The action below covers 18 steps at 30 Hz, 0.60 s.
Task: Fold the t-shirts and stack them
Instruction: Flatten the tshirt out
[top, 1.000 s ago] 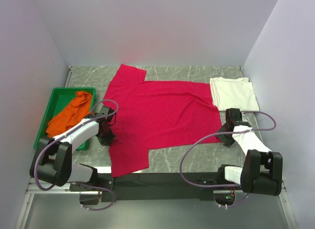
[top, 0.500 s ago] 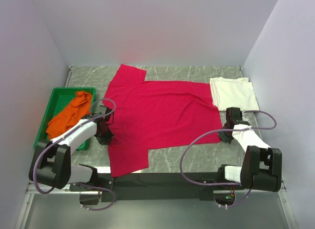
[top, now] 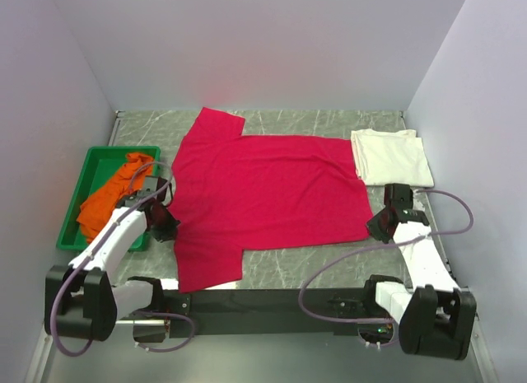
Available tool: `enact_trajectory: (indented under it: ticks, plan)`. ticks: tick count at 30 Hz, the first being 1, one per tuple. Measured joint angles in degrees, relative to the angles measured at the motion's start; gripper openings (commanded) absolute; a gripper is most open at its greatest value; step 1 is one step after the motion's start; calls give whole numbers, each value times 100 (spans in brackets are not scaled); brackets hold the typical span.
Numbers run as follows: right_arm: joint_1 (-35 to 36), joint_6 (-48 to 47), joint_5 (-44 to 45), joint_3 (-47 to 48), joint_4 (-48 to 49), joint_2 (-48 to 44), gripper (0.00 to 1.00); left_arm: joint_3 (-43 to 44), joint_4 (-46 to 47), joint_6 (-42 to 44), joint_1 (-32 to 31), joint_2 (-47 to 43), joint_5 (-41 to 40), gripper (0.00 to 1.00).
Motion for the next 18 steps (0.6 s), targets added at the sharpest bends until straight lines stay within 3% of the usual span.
enact_trajectory:
  ticks: [9,18]
  plan:
    - [-39,162,-380,0,-697,-1180,0,216,-614,127,291,-656,35,0]
    - [-223,24,-511,234,-876,-975,0,492,-826,393,636,-560,44,1]
